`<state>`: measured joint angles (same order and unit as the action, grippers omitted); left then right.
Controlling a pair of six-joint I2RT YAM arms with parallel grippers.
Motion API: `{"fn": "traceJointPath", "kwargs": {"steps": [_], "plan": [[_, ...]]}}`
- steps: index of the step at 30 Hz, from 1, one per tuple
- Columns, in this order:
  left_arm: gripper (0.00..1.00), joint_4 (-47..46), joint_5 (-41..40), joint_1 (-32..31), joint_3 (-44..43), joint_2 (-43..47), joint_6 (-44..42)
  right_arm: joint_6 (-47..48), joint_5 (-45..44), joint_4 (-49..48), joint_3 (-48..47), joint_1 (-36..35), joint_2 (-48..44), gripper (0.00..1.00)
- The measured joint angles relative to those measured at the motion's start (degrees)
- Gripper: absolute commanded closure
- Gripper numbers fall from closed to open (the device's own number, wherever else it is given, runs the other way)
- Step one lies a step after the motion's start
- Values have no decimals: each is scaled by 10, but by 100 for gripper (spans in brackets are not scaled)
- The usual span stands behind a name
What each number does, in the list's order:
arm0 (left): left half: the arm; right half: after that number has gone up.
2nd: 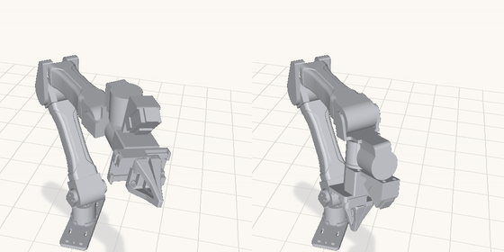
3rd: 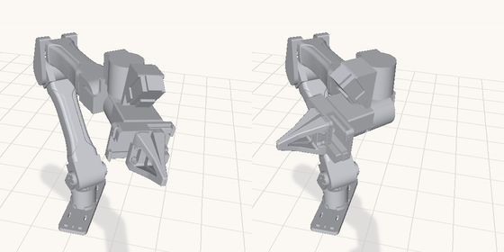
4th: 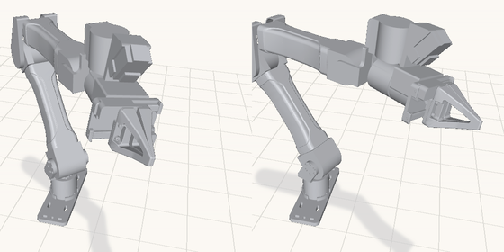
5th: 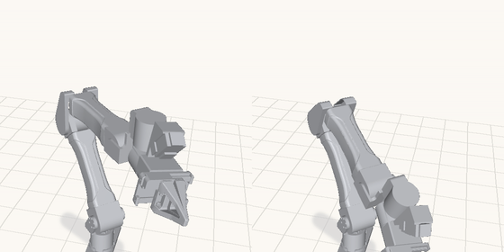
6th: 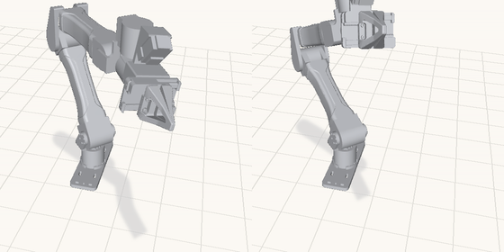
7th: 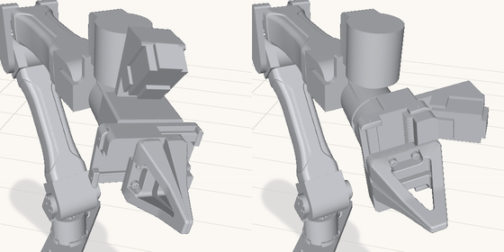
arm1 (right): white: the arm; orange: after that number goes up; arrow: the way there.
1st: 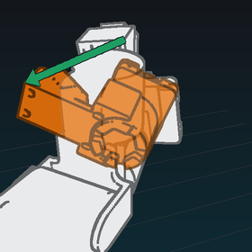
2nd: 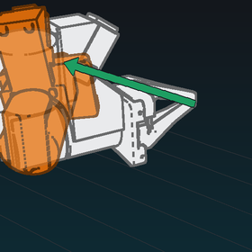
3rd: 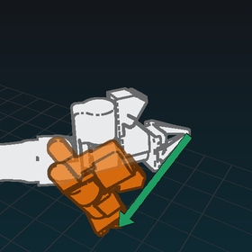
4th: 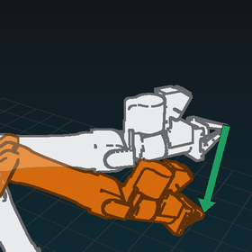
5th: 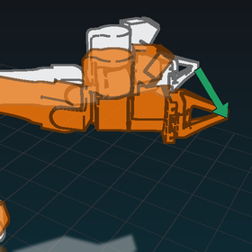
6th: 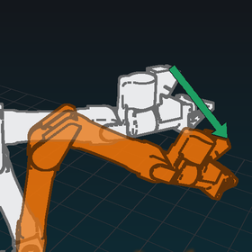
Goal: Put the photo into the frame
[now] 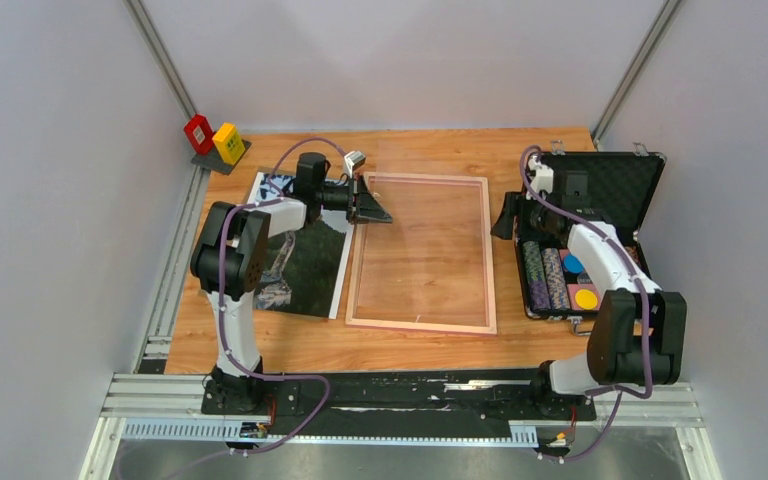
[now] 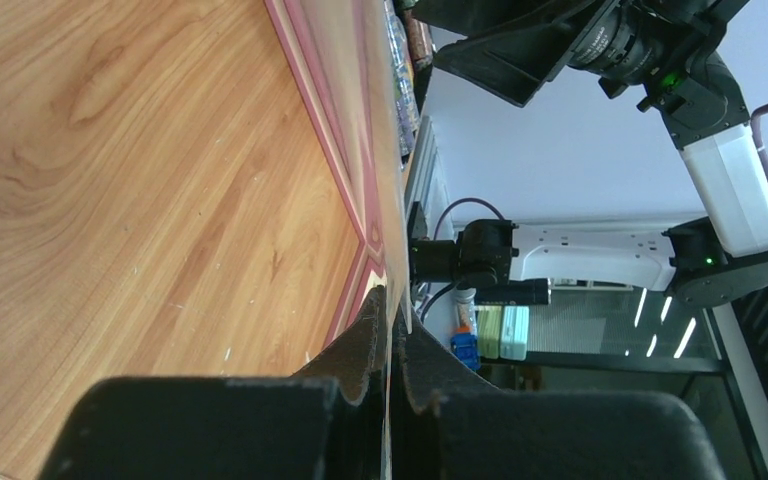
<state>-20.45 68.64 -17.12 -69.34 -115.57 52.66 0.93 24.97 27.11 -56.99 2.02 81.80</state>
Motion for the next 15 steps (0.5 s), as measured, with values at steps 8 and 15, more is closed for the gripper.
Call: {"fn": "traceJointPath", "kwargs": {"steps": [8, 15], "plan": [[100, 48, -2, 0, -17, -5, -45, 0, -7, 0, -1, -13, 27, 37], [100, 76, -3, 0, -27, -21, -65, 0, -11, 0, -12, -16, 48, 37]]}}
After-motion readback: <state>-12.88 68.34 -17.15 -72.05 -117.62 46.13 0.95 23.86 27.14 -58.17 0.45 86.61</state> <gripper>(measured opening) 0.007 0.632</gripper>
